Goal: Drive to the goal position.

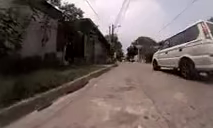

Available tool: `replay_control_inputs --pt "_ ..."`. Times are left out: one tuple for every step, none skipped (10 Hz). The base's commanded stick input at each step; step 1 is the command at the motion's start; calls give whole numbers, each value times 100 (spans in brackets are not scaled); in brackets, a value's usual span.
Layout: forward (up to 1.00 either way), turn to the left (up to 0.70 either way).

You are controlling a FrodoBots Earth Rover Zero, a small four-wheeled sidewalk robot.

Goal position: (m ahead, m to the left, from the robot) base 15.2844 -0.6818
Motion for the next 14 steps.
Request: replay_control_inputs --pt "85 -33" --pt "85 -23" --pt "85 0" --pt "85 0" --pt "85 0" --pt "85 0" --pt "85 0" --pt "85 0" --pt "85 0" --pt "85 0" --pt "85 0" --pt "85 0" --pt "85 0" --pt "85 0"
